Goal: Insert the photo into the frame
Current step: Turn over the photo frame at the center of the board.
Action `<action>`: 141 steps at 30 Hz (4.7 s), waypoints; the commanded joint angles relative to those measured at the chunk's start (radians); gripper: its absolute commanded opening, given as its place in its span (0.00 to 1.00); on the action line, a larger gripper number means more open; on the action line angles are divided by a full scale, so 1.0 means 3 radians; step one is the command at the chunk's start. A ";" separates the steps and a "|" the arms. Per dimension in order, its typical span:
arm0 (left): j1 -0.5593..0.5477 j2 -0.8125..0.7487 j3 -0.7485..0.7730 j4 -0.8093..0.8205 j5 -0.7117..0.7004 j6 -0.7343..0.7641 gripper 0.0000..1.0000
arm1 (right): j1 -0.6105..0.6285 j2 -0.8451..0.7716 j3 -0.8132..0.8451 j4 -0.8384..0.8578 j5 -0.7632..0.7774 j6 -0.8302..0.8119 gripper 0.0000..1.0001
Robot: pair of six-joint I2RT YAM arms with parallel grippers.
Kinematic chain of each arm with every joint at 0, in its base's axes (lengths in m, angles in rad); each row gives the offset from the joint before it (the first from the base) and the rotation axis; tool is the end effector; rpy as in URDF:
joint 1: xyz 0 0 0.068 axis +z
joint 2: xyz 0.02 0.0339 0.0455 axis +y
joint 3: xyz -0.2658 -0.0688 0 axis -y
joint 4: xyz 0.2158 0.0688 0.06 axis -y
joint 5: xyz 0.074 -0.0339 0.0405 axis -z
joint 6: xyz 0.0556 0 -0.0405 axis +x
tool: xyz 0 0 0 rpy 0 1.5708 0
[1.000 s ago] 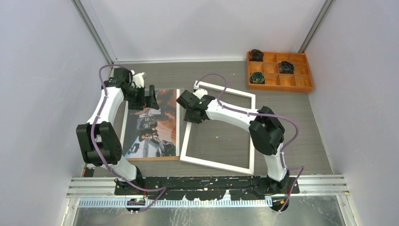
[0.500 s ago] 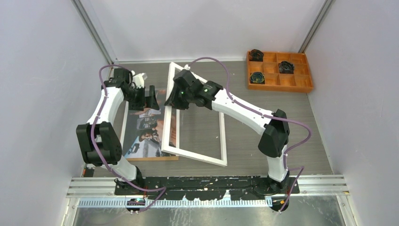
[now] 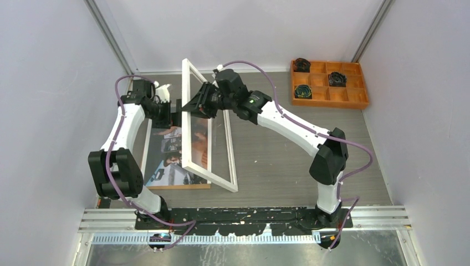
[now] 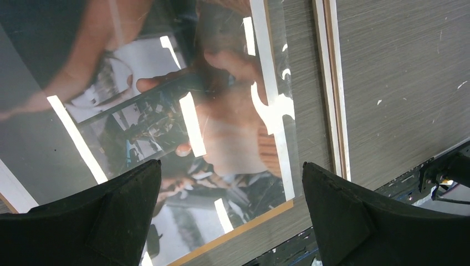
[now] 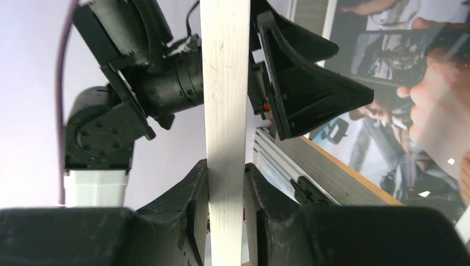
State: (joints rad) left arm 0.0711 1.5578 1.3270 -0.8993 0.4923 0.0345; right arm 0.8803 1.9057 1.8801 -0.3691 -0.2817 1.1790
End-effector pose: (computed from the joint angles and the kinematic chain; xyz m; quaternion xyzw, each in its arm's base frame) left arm 0.2939 -0.0054 0.2771 0.0359 0.9472 -0.2263 0.2242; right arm 0.2698 0.3508 0.3700 0.0456 0.8262 0.5309 0.1828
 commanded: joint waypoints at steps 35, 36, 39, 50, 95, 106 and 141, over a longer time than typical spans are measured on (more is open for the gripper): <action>-0.1121 -0.0814 0.0678 -0.0114 0.0088 -0.0422 1.00 | -0.0736 -0.0968 -0.1182 0.1063 -0.0866 0.0555 0.52; -0.1155 -0.0795 0.0688 -0.0118 0.0068 -0.0422 1.00 | -0.0736 -0.0973 -0.1158 0.0970 -0.0842 0.0487 0.57; -0.1257 -0.0753 0.0724 -0.0131 0.0005 -0.0427 1.00 | -0.0739 -0.0955 -0.0961 0.0535 -0.0743 0.0232 0.63; -0.1684 -0.0676 0.0868 -0.0121 -0.0264 -0.0429 1.00 | -0.0739 -0.0763 -0.0095 -0.1160 -0.0013 -0.0698 0.65; -0.1843 0.0315 -0.0551 0.1178 -0.1934 0.0455 1.00 | -0.0792 -0.1413 -0.0898 -0.2286 0.1597 -0.1880 0.54; -0.1843 0.0493 -0.0626 0.1328 -0.2218 0.0596 1.00 | -0.0794 -0.1545 -0.1415 -0.1875 0.1618 -0.2017 0.53; -0.1848 0.0848 -0.0609 0.1456 -0.2671 0.0679 1.00 | -0.1042 -0.0436 -0.2264 -0.0838 0.2354 -0.2005 0.59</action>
State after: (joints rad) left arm -0.4789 1.7859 1.1442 -0.4706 -0.3222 0.2466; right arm 0.5632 1.7489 1.1900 -0.7387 0.4358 0.5694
